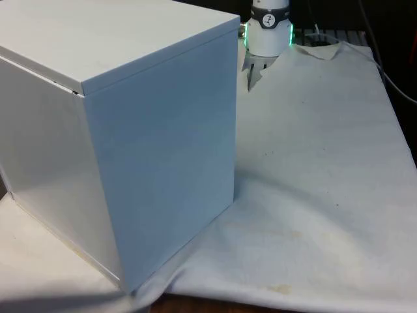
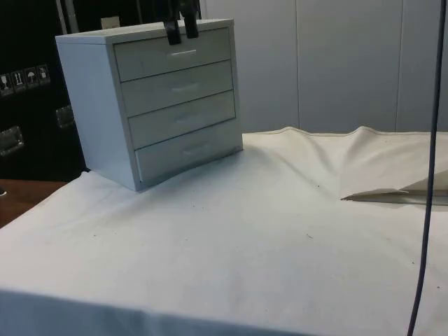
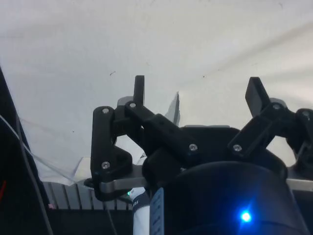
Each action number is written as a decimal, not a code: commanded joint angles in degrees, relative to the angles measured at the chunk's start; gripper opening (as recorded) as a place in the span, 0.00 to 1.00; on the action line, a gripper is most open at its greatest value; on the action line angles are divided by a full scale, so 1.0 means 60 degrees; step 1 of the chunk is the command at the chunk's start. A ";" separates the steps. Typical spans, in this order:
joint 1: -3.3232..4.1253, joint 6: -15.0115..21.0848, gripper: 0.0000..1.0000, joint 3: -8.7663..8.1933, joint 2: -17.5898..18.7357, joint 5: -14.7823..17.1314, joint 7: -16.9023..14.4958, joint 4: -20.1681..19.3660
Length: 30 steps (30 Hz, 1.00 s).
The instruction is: Open the drawer, then close it.
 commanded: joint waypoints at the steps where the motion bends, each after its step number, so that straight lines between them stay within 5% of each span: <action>1: 0.0000 0.0000 1.00 -0.0010 -0.0010 0.0000 -0.0010 -0.0019; 17: -0.0029 0.0525 1.00 -0.0277 -0.0764 -0.0172 -0.0477 -0.0945; 30: -0.0048 0.0707 1.00 -0.0487 -0.0917 -0.0220 -0.1576 -0.1108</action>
